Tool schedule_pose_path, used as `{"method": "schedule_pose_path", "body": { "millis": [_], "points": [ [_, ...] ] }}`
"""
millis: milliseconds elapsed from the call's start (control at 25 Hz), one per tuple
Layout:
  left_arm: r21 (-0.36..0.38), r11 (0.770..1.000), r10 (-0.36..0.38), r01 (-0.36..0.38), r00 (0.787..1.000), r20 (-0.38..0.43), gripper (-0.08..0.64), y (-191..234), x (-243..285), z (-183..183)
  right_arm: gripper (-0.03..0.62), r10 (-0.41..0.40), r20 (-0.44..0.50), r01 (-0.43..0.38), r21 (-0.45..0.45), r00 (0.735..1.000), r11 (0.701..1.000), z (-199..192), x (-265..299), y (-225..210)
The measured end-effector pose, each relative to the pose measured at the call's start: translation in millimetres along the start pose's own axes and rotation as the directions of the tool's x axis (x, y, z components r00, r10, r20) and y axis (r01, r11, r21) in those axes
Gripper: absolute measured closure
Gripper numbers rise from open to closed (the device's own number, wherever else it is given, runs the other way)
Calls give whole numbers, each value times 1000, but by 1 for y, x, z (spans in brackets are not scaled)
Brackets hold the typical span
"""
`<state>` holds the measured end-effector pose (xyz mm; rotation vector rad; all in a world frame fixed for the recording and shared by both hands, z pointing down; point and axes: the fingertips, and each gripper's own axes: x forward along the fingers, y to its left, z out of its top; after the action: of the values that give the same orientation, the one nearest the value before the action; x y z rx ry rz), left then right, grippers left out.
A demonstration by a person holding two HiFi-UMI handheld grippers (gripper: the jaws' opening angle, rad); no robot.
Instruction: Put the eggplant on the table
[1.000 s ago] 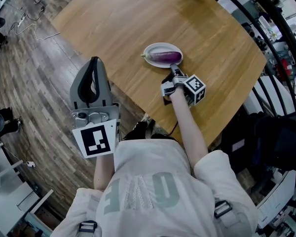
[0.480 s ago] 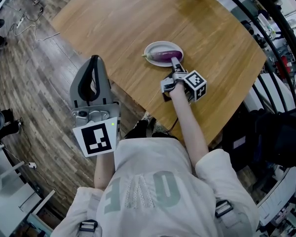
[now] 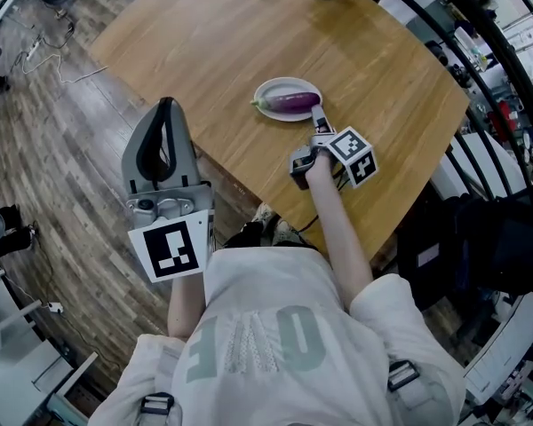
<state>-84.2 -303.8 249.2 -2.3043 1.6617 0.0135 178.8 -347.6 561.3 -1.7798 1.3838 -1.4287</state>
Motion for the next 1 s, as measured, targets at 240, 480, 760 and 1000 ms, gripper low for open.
{"method": "schedule_pose_path", "body": {
  "millis": [240,480,760,1000],
  "points": [
    [-19,1000,-15,16,999,49,548,-3,-2,15,350,277,252,-41,-667,927,744,63,-81,127],
    [-23,998,-58,61,994,96,548,-20,1,28,351,513,220,95,-961,830,258,51,-163,219],
    [-63,987,-138,147,981,135,548,-48,4,39,574,529,229,148,-970,817,192,28,-216,229],
    [-81,979,-174,187,975,137,548,-61,0,37,575,501,237,153,-967,833,203,24,-221,216]
  ]
}}
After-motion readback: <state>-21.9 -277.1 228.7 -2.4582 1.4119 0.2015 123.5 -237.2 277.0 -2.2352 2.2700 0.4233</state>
